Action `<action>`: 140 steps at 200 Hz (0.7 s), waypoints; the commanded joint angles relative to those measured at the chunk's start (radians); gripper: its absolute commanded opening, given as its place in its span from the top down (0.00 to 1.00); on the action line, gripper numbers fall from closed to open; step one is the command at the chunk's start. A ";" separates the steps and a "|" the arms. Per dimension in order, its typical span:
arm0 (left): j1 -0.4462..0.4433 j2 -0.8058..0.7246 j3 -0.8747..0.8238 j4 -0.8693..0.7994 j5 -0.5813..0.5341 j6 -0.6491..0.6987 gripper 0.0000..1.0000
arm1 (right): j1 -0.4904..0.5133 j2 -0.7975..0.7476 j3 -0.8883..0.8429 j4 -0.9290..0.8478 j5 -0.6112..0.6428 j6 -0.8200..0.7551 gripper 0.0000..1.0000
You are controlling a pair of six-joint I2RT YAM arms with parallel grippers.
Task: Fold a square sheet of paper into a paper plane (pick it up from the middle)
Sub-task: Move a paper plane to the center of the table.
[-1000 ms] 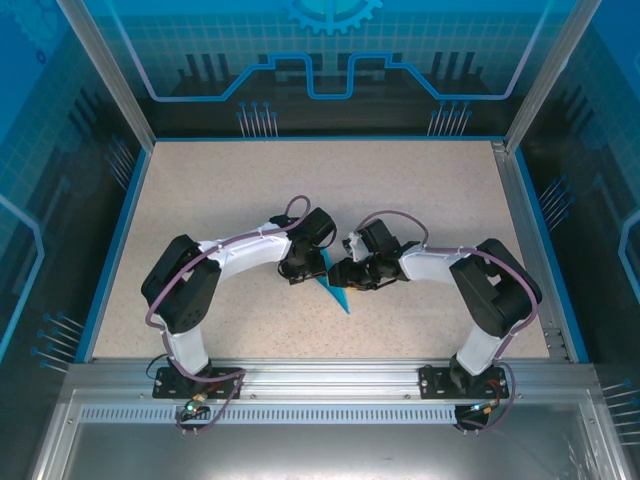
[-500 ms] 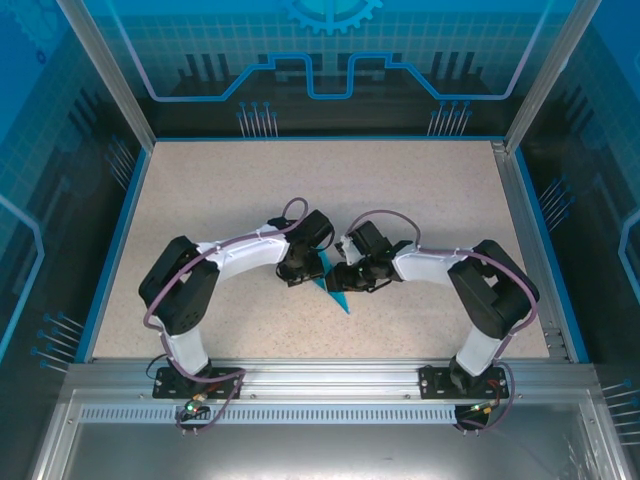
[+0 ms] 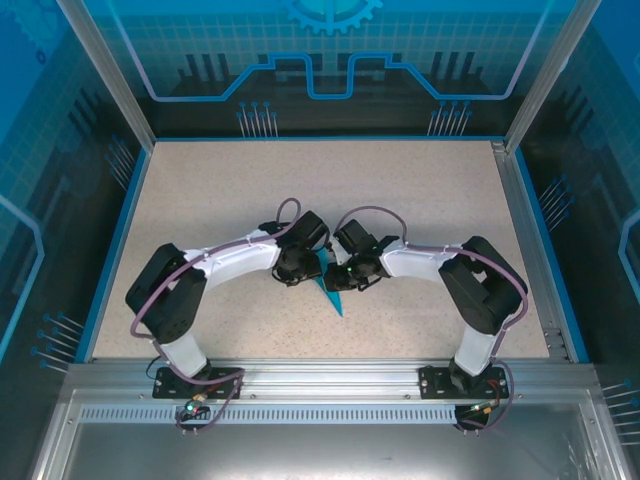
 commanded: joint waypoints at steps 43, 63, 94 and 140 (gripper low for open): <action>0.002 -0.274 -0.136 0.098 -0.164 -0.071 0.53 | 0.010 -0.143 0.092 -0.241 0.373 0.035 0.98; 0.009 -0.317 -0.159 0.098 -0.202 -0.083 0.52 | -0.021 -0.116 0.153 -0.324 0.457 0.051 0.97; 0.021 -0.341 -0.181 0.098 -0.212 -0.099 0.51 | -0.083 0.022 0.282 -0.412 0.437 0.038 0.97; 0.036 -0.357 -0.202 0.096 -0.203 -0.107 0.51 | -0.113 0.196 0.462 -0.491 0.437 0.013 0.95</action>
